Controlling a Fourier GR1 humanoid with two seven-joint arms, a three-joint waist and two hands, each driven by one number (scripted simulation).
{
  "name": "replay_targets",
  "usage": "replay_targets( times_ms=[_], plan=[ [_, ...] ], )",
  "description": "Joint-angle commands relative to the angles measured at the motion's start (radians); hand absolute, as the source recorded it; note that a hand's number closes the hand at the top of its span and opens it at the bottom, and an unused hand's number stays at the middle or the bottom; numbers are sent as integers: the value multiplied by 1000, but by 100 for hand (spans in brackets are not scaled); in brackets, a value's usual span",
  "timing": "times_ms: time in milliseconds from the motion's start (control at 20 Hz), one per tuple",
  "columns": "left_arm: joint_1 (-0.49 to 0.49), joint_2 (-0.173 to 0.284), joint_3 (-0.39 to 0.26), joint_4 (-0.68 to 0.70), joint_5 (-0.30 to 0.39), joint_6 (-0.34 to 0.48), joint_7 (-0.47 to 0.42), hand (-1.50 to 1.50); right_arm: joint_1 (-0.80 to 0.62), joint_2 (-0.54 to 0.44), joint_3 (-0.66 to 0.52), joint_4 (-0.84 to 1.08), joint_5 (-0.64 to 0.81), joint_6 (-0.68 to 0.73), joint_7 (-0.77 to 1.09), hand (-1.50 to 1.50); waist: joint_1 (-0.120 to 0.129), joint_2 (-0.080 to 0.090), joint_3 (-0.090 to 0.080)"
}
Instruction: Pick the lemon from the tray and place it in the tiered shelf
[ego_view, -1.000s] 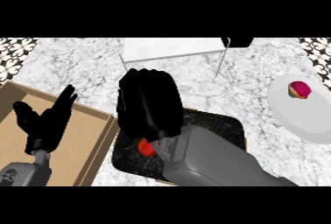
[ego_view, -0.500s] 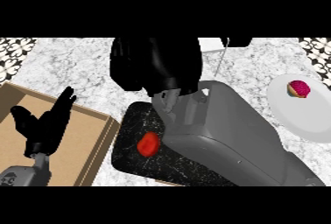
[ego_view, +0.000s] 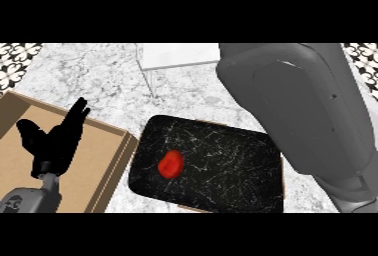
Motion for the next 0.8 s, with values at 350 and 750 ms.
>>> replay_targets(
  times_ms=[350,750],
  plan=[
    [86,-35,-42,62,-4,-18,61,0,-122,-90,-100,331,-46,69,-223,150,32,19,-17],
    [33,-57,-39,92,-17,-13,68,0,-121,-54,-87,537,18,-49,-398,150,26,24,-17]
  ],
)
